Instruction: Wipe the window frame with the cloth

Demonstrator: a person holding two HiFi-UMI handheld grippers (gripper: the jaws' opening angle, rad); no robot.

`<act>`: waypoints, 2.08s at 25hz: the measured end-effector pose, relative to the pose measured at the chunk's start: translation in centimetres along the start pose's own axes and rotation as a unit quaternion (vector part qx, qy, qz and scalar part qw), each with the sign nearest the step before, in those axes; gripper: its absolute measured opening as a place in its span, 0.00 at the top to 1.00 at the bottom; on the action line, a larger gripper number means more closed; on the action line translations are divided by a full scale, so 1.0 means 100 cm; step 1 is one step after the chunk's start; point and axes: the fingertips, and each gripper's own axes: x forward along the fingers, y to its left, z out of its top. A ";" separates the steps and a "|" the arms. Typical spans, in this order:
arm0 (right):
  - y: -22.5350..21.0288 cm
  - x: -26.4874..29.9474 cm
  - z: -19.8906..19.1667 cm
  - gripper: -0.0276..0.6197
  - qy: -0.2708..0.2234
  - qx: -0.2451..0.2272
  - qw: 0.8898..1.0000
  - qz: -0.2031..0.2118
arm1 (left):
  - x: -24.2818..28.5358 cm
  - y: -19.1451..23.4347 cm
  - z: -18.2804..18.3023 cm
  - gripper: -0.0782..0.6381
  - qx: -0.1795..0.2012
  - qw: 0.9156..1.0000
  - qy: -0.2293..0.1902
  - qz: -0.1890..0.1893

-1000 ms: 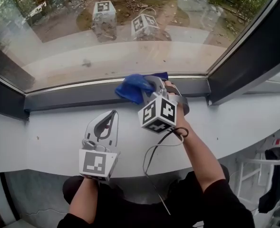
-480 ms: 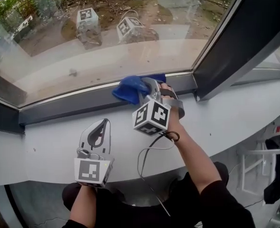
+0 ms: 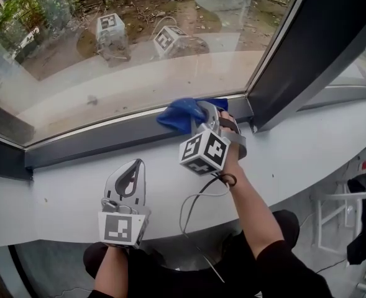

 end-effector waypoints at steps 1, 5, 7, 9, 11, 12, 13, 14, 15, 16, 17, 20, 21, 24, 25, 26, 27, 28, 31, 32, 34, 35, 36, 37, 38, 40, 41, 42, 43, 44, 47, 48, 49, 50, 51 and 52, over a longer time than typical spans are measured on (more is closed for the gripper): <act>-0.001 0.000 -0.002 0.90 0.002 -0.001 1.000 -0.001 | 0.001 0.000 0.000 0.88 -0.002 1.000 -0.001 0.000; -0.007 0.000 -0.011 0.90 0.010 -0.006 1.000 -0.005 | 0.002 -0.002 0.006 0.88 -0.004 1.000 -0.007 -0.003; -0.012 -0.001 -0.015 0.90 0.014 0.003 1.000 -0.011 | 0.003 -0.005 0.006 0.88 0.001 1.000 -0.007 -0.008; -0.018 -0.001 -0.021 0.90 0.019 0.012 1.000 -0.017 | 0.003 -0.007 0.003 0.88 0.003 1.000 -0.004 -0.012; -0.023 0.000 -0.029 0.90 0.026 0.017 0.999 -0.022 | 0.002 -0.010 0.002 0.88 0.004 1.000 -0.003 -0.017; -0.026 0.000 -0.033 0.90 0.029 0.022 0.999 -0.023 | 0.003 -0.011 0.003 0.88 0.005 1.000 -0.005 -0.020; -0.028 0.001 -0.037 0.90 0.029 0.031 0.999 -0.023 | 0.003 -0.012 0.004 0.88 0.006 1.000 -0.007 -0.021; -0.030 0.001 -0.039 0.90 0.029 0.044 0.998 -0.023 | 0.004 -0.012 0.005 0.88 0.006 1.000 -0.009 -0.023; -0.032 0.001 -0.040 0.90 0.028 0.056 0.998 -0.022 | 0.004 -0.013 0.006 0.88 0.007 1.000 -0.009 -0.023; -0.034 0.000 -0.043 0.90 0.029 0.065 0.997 -0.023 | 0.004 -0.014 0.006 0.88 0.007 1.000 -0.009 -0.024; -0.037 0.000 -0.046 0.90 0.032 0.071 0.997 -0.026 | 0.004 -0.015 0.006 0.88 0.007 1.000 -0.009 -0.025; -0.047 -0.002 -0.059 0.90 0.043 0.090 0.994 -0.045 | 0.004 -0.018 0.007 0.88 0.013 0.999 -0.011 -0.029; -0.051 -0.003 -0.064 0.90 0.047 0.097 0.993 -0.053 | 0.004 -0.018 0.007 0.88 0.013 0.999 -0.011 -0.029; -0.061 -0.004 -0.075 0.90 0.058 0.113 0.989 -0.073 | 0.004 -0.018 0.004 0.88 0.014 0.999 -0.009 -0.029; -0.064 -0.004 -0.078 0.90 0.061 0.116 0.988 -0.080 | 0.005 -0.017 0.004 0.88 0.012 0.999 -0.008 -0.029; -0.066 -0.004 -0.081 0.90 0.065 0.119 0.987 -0.087 | 0.005 -0.017 0.003 0.88 0.010 0.999 -0.008 -0.029; -0.068 -0.004 -0.083 0.90 0.069 0.122 0.986 -0.094 | 0.005 -0.017 0.003 0.88 0.009 0.999 -0.009 -0.029; -0.071 -0.004 -0.086 0.90 0.074 0.127 0.984 -0.103 | 0.005 -0.017 0.004 0.88 0.008 0.999 -0.010 -0.029; -0.078 -0.007 -0.096 0.90 0.095 0.146 0.975 -0.137 | 0.005 -0.017 0.004 0.88 0.007 0.999 -0.013 -0.031; -0.080 -0.007 -0.098 0.90 0.101 0.154 0.972 -0.149 | 0.004 -0.017 0.004 0.88 0.007 0.999 -0.014 -0.031; -0.083 -0.008 -0.101 0.90 0.106 0.180 0.963 -0.170 | 0.004 -0.017 0.003 0.88 0.005 0.999 -0.013 -0.031; -0.085 -0.009 -0.102 0.90 0.103 0.201 0.958 -0.177 | 0.004 -0.017 0.003 0.88 0.004 0.999 -0.013 -0.031; -0.087 -0.010 -0.102 0.90 0.098 0.228 0.952 -0.182 | 0.004 -0.017 0.003 0.88 0.002 0.999 -0.013 -0.031; -0.089 -0.011 -0.103 0.90 0.090 0.262 0.943 -0.184 | 0.004 -0.017 0.003 0.88 0.000 0.999 -0.012 -0.031; -0.090 -0.013 -0.103 0.90 0.079 0.305 0.931 -0.186 | 0.004 -0.017 0.003 0.88 -0.002 0.999 -0.011 -0.032; -0.093 -0.017 -0.107 0.90 0.049 0.415 0.888 -0.190 | 0.003 -0.017 0.004 0.88 -0.005 0.999 -0.011 -0.033; -0.095 -0.020 -0.110 0.90 0.033 0.474 0.859 -0.193 | 0.003 -0.017 0.004 0.88 -0.004 0.999 -0.011 -0.034; -0.097 -0.023 -0.114 0.90 0.017 0.531 0.824 -0.196 | 0.004 -0.017 0.004 0.88 -0.004 0.999 -0.011 -0.036; -0.099 -0.025 -0.118 0.90 0.002 0.583 0.787 -0.200 | 0.004 -0.018 0.004 0.88 -0.003 0.999 -0.011 -0.036; -0.102 -0.027 -0.123 0.90 -0.010 0.629 0.750 -0.204 | 0.004 -0.018 0.004 0.88 -0.003 0.999 -0.010 -0.036; -0.108 -0.032 -0.136 0.90 -0.028 0.707 0.673 -0.218 | 0.004 -0.015 0.004 0.88 -0.011 0.999 -0.010 -0.032; -0.108 -0.033 -0.138 0.90 -0.031 0.717 0.661 -0.220 | 0.003 -0.014 0.005 0.88 -0.012 0.999 -0.011 -0.031; -0.109 -0.033 -0.139 0.90 -0.034 0.722 0.654 -0.222 | 0.003 -0.014 0.005 0.88 -0.010 0.999 -0.012 -0.032; -0.109 -0.034 -0.139 0.90 -0.036 0.726 0.650 -0.223 | 0.003 -0.014 0.005 0.88 -0.008 0.999 -0.012 -0.033; -0.109 -0.034 -0.139 0.90 -0.037 0.729 0.647 -0.223 | 0.004 -0.014 0.005 0.88 -0.006 0.999 -0.012 -0.034; -0.110 -0.034 -0.140 0.90 -0.038 0.731 0.644 -0.222 | 0.005 -0.015 0.005 0.88 -0.005 0.999 -0.011 -0.035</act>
